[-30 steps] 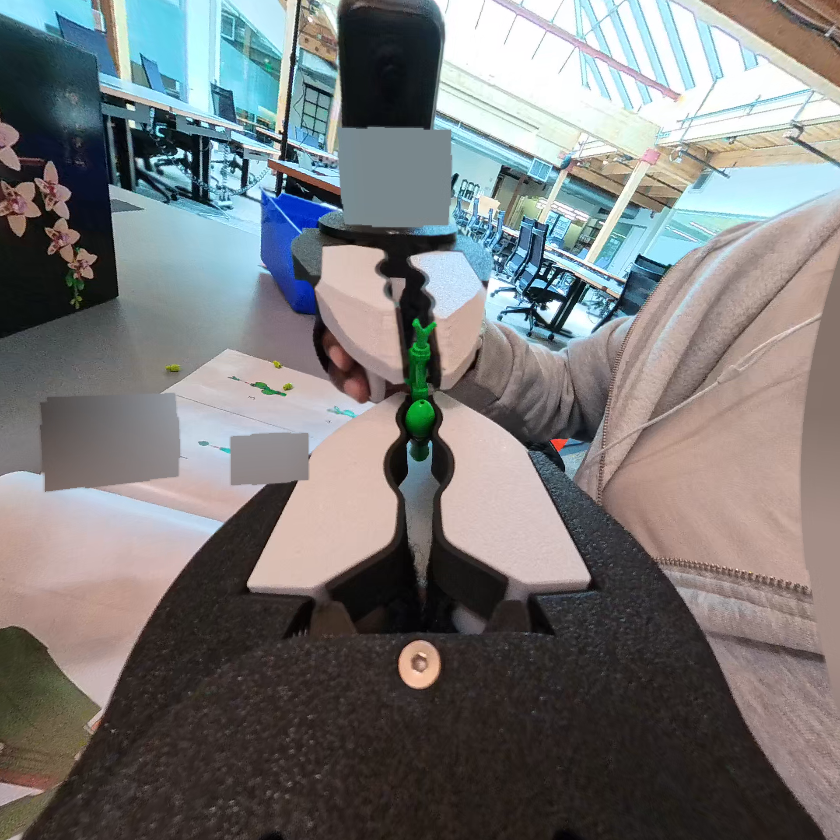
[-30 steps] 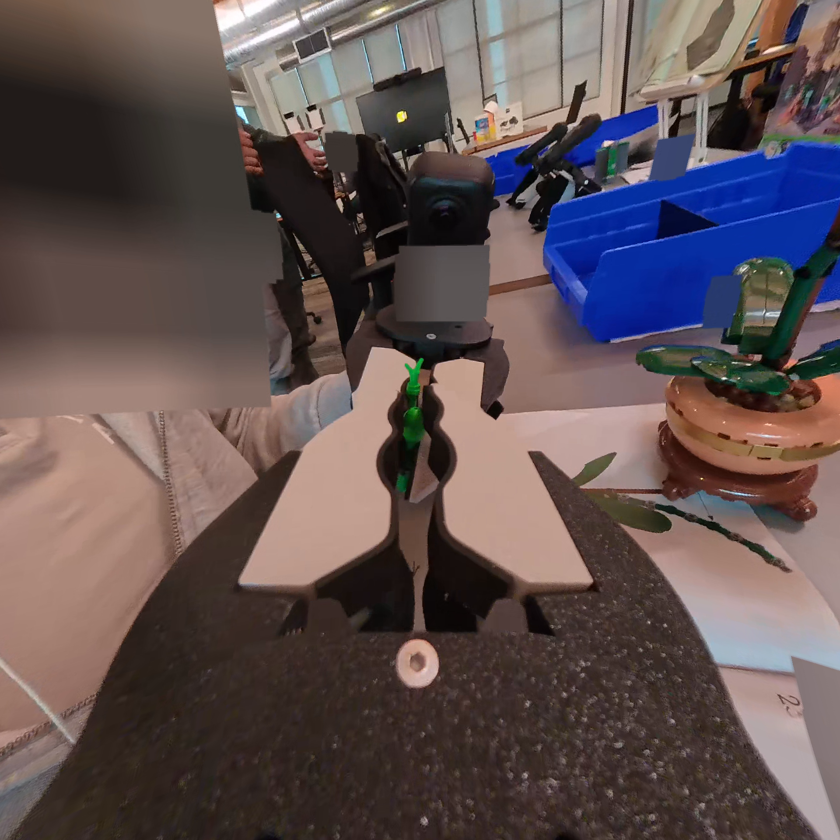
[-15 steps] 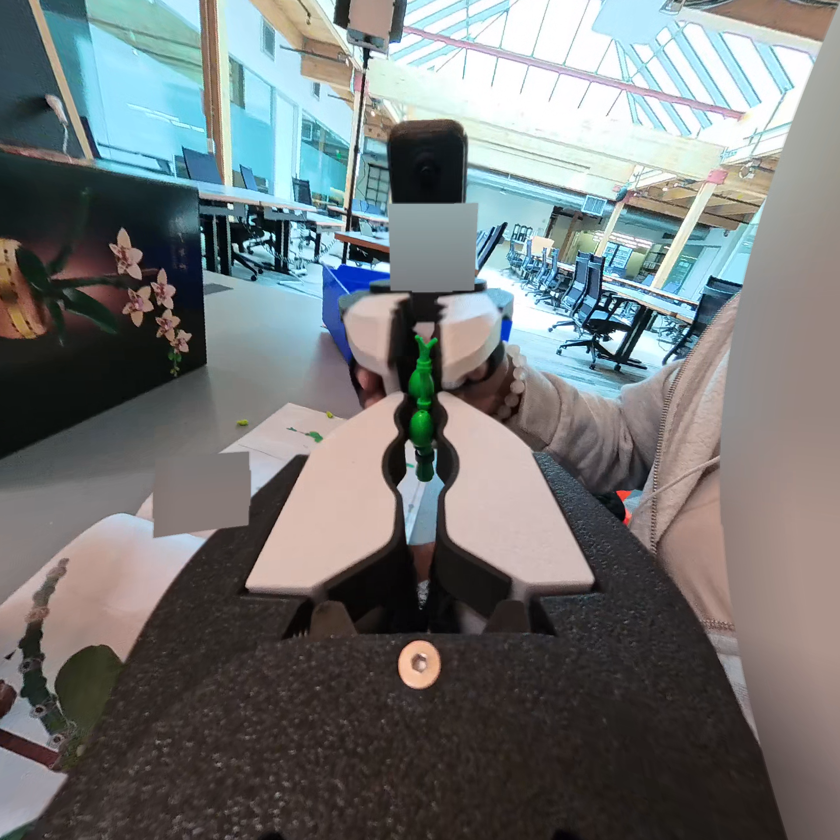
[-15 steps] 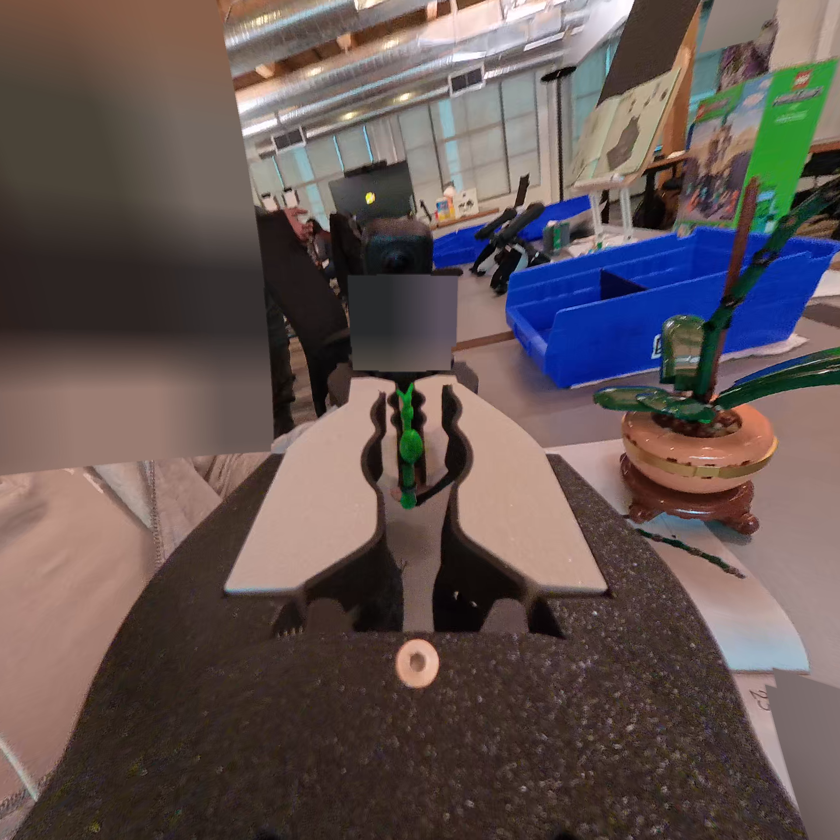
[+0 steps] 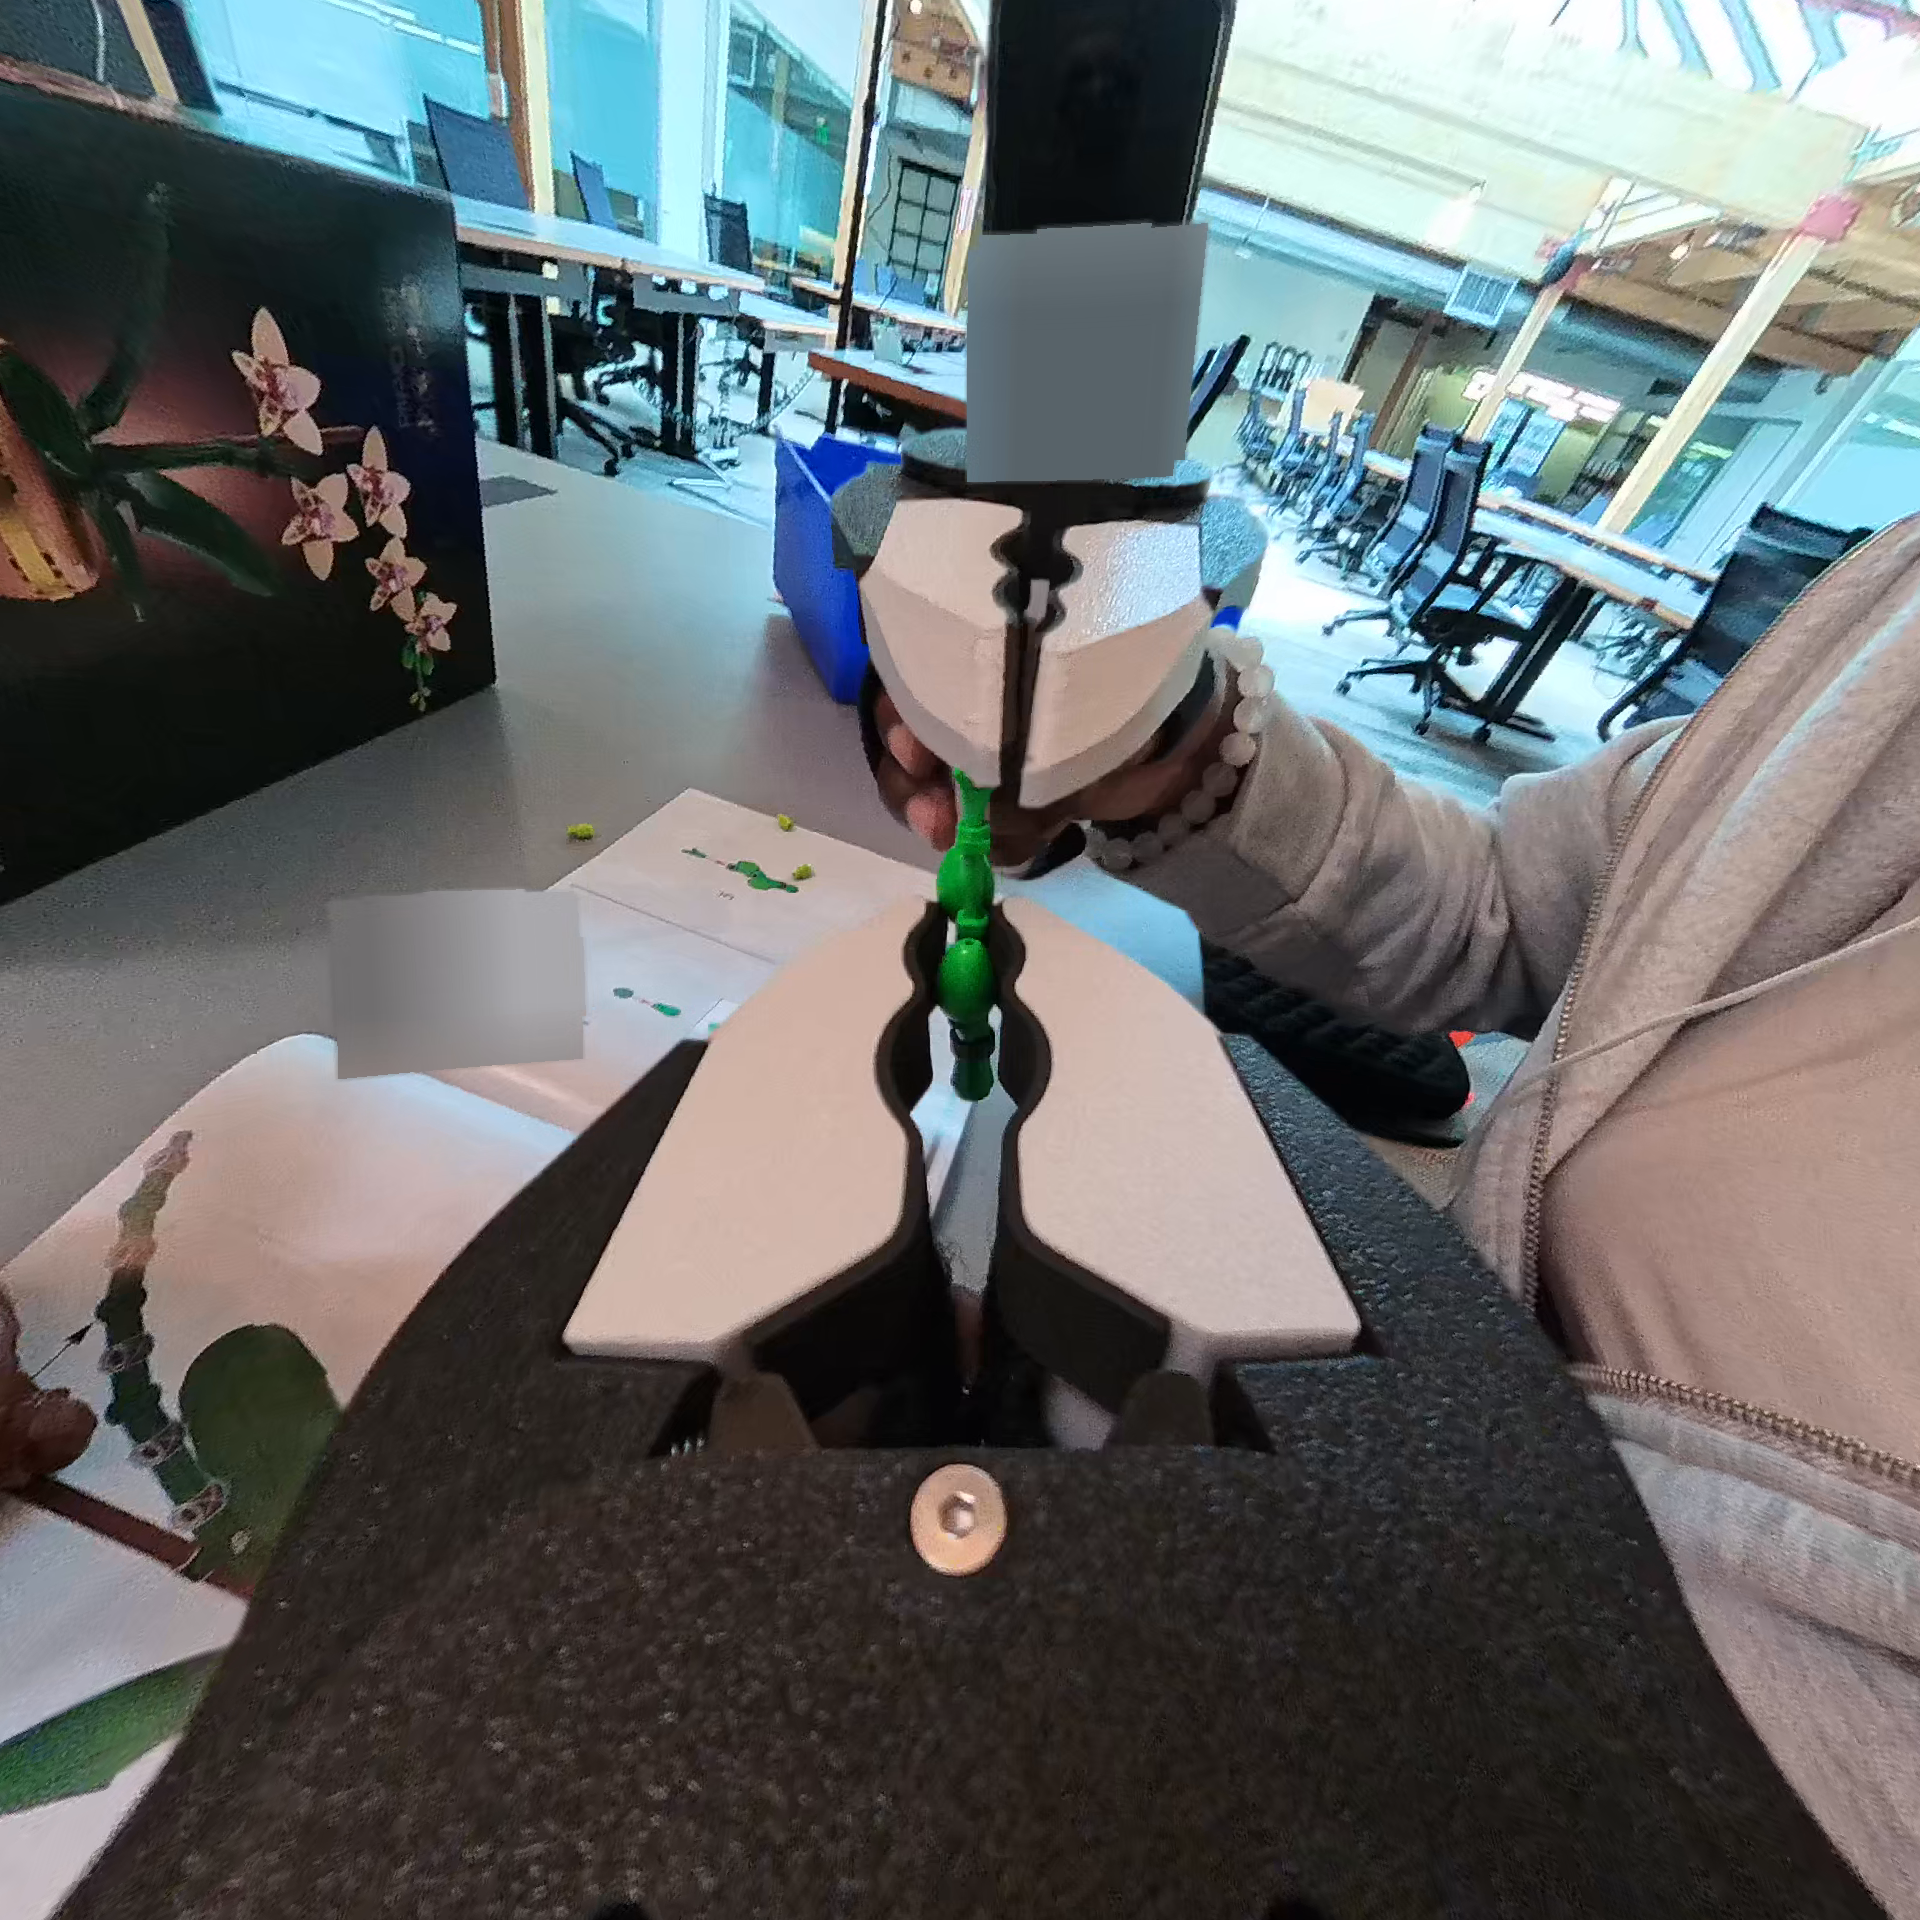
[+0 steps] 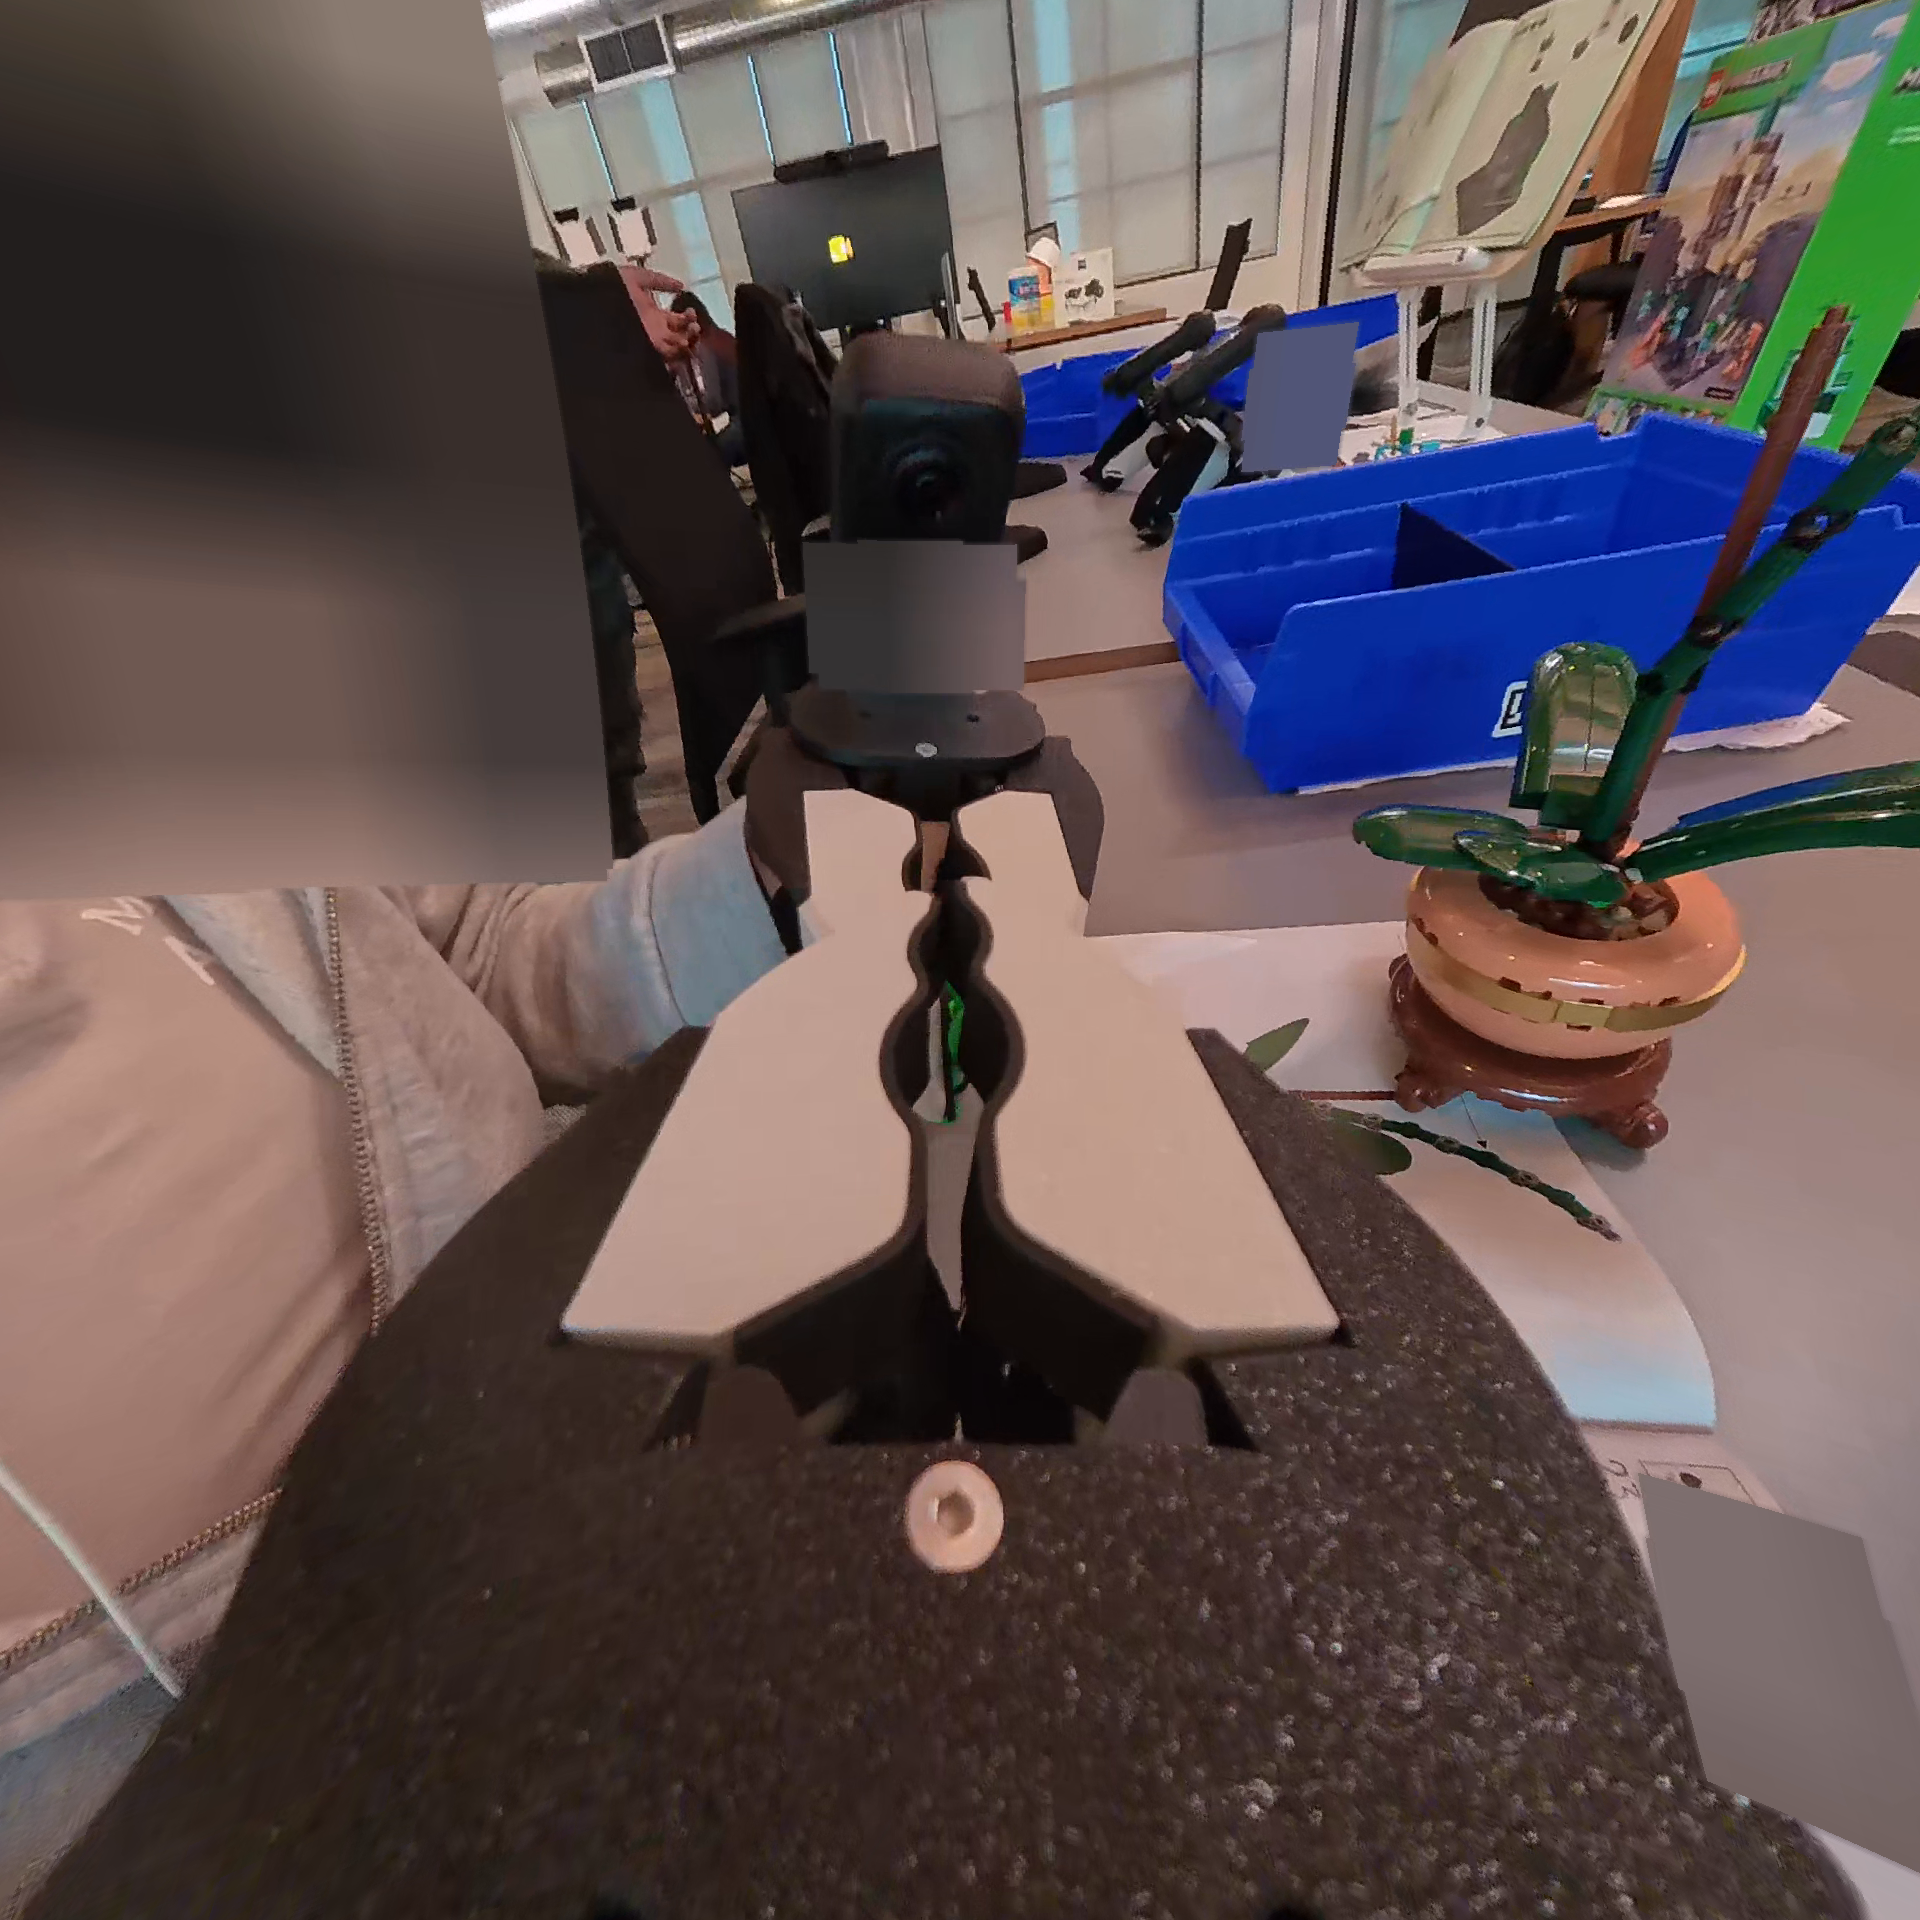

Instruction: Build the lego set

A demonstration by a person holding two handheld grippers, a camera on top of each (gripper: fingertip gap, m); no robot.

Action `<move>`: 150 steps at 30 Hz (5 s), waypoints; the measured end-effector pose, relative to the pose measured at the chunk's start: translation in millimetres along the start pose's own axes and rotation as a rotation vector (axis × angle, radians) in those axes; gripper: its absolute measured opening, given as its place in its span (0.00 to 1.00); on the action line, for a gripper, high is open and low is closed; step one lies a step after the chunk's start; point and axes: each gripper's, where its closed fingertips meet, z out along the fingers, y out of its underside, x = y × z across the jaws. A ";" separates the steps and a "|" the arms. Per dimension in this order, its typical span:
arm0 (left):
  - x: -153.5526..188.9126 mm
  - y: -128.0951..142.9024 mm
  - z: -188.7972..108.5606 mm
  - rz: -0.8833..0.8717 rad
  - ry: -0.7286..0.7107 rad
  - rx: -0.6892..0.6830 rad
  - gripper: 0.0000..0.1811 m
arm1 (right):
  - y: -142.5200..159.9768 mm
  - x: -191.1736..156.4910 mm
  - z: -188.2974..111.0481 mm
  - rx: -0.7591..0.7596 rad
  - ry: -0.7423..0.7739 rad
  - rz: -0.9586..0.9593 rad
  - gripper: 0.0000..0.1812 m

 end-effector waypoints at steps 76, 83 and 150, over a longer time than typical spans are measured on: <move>-54.4 27.4 -50.3 -0.037 -0.176 0.064 0.04 | 35.1 66.7 -80.2 0.188 0.426 -0.150 0.25; -63.4 20.0 -74.7 -0.006 -0.262 0.059 0.04 | 67.2 58.6 -54.1 -0.024 0.327 -0.129 0.33; -65.0 78.5 -96.7 0.345 -0.158 -0.452 0.15 | 61.5 39.1 20.7 -0.850 0.029 -0.359 0.04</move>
